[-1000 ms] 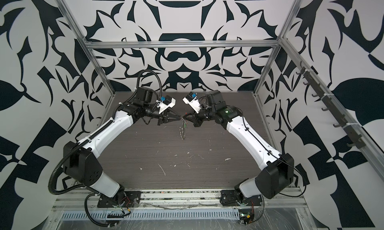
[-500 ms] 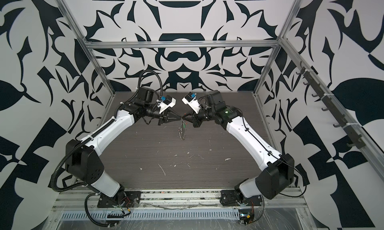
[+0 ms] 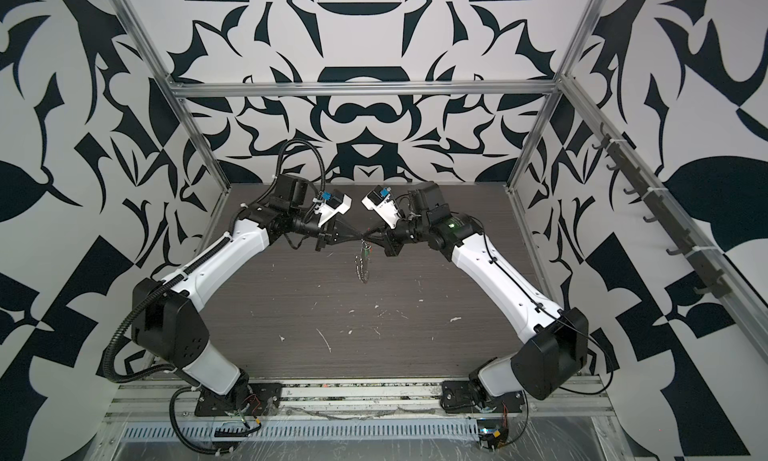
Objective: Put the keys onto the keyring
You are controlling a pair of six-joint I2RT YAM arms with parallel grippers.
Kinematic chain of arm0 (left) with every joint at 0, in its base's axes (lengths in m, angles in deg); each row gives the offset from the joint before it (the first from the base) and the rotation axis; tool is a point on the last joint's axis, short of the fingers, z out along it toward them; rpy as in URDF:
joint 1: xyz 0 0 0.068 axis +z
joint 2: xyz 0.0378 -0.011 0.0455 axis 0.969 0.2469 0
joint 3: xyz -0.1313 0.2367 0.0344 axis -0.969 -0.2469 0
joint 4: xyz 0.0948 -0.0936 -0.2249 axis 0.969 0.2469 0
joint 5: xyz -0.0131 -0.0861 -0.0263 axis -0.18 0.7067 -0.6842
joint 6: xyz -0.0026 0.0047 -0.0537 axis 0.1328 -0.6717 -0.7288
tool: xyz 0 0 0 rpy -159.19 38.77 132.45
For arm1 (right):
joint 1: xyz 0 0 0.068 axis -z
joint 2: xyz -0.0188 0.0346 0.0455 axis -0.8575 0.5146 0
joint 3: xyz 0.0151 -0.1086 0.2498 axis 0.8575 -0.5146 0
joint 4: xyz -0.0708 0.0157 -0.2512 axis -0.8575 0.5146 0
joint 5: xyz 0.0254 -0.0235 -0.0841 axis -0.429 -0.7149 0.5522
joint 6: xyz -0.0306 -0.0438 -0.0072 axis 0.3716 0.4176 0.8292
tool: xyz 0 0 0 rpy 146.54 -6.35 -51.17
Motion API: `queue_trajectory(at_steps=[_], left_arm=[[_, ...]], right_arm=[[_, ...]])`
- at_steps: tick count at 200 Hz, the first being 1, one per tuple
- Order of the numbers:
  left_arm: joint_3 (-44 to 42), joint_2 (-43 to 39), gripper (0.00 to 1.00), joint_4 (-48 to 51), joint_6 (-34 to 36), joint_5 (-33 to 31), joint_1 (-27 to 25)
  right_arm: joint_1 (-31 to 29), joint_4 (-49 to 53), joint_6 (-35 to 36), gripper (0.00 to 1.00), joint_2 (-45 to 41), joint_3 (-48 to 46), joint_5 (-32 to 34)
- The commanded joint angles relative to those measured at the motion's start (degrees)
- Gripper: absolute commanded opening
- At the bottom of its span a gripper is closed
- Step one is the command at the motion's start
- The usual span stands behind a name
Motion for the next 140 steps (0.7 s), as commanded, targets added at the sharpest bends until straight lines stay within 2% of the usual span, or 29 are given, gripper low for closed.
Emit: queue_trajectory(at_steps=[1,10,24,45,84,116,140], left_arm=[[-1.8,-1.3,0.00,-5.1,-1.2,3.0,-0.1],[-4.7,-2.4,0.00,-11.4,-4.7,3.0,0.0],[-8.7,-3.9,0.00,-21.0,-9.9,2.8,0.3],[-12.0,-4.5,0.00,-30.9,-15.8,2.4,0.3],[-17.0,-3.9,0.00,-51.7,-29.1,1.4,0.2],[-18.6,-3.2,0.00,-58.6,-33.0,-1.4,-0.4],[-19.3,-1.9,0.00,-65.9,-38.1,-2.5,-0.5]], right_arm=[[1.0,-7.6,-6.1,0.15,-5.0,-0.1,2.6],[3.0,-11.7,-9.5,0.23,-7.0,-2.7,1.6],[6.4,-18.4,-15.2,0.29,-9.9,-6.6,-0.2],[9.4,-23.5,-21.1,0.29,-11.6,-10.7,1.1],[9.6,-28.1,-28.8,0.28,-9.0,-13.8,2.2],[9.4,-35.3,-35.4,0.28,-7.4,-16.2,-1.1],[9.1,-36.9,-36.0,0.29,-7.4,-16.8,-1.7]])
